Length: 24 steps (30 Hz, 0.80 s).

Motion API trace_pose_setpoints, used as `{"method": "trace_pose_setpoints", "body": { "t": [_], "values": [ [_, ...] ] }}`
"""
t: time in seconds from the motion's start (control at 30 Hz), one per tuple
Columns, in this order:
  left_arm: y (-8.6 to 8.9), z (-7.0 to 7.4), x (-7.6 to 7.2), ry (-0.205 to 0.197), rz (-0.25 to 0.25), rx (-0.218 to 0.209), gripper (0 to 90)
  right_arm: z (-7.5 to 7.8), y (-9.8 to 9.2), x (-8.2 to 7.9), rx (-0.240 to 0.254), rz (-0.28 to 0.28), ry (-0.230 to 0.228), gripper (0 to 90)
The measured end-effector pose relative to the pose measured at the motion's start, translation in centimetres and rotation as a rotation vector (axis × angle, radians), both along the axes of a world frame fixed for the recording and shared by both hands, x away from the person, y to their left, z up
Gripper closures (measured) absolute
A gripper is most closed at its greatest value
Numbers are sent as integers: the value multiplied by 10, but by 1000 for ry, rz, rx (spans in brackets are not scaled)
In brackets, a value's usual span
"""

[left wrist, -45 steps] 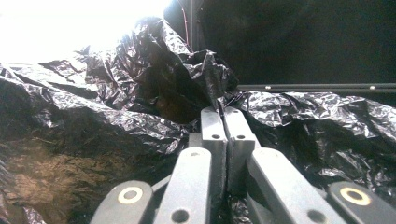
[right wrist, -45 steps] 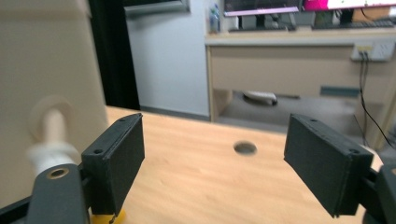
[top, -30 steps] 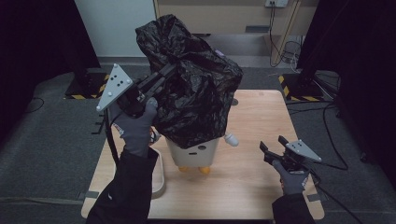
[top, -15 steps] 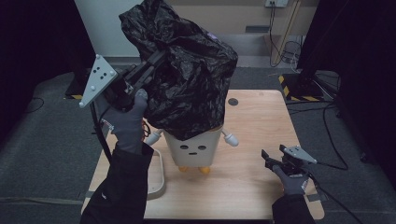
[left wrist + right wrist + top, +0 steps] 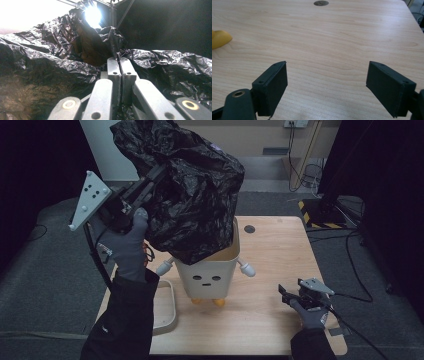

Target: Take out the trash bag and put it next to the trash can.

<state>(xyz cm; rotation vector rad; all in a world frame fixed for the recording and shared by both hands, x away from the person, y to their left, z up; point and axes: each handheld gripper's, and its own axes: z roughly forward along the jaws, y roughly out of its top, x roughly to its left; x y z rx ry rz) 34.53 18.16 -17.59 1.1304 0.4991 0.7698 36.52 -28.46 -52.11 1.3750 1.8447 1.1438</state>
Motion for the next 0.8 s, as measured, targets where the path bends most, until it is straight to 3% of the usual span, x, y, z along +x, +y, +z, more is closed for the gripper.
{"method": "trace_pose_setpoints", "body": {
  "t": [0.57,0.8],
  "values": [
    [42,9,-5,-11,95,-31,879,-8,0,2,-34,2,65,166],
    [54,7,-6,-6,135,-18,878,-12,-2,3,-28,-3,88,163]
  ]
}}
